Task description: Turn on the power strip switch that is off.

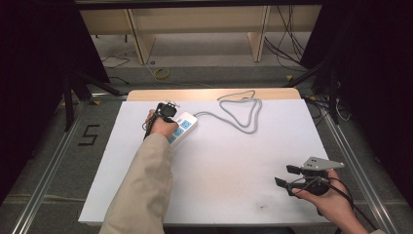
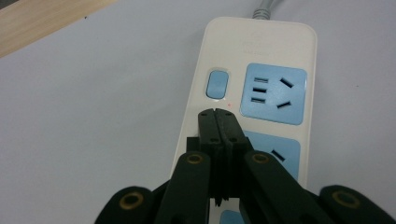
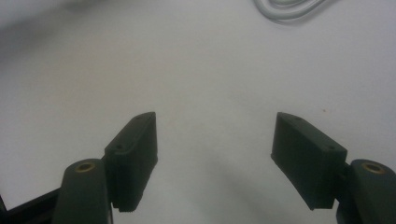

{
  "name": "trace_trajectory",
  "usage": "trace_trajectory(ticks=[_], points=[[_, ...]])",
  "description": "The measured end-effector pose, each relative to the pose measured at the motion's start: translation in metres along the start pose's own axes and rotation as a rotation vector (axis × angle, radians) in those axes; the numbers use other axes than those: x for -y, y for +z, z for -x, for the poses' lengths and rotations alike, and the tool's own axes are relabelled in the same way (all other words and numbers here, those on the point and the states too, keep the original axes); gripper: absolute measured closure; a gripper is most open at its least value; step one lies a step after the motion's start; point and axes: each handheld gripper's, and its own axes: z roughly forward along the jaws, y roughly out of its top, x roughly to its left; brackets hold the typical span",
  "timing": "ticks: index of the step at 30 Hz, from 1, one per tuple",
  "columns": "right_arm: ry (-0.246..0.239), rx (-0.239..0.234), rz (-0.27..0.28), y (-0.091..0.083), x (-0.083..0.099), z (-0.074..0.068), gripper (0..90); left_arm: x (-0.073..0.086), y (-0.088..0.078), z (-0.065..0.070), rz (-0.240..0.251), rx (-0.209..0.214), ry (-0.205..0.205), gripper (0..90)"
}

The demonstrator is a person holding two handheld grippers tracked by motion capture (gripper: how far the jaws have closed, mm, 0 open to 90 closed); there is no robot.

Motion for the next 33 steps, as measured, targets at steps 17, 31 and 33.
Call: trace_trajectory(ticks=[17,31,33], points=[[0.000,0.003,0.000,0.0002,-0.0004,0.0008,31.6,-0.0007,-0.0013,-0.0017,-0.005,-0.002,0.008,90.0],[-0.002,0.002,-0.002,0.0002,-0.0003,0.0007,31.6,-0.0003,-0.0024,-0.0042,-0.012,-0.005,0.008,90.0],[-0.004,0.002,-0.003,0.0006,-0.0004,0.0002,31.6,0.0001,-0.0019,-0.0045,-0.010,0.006,0.001,90.0]])
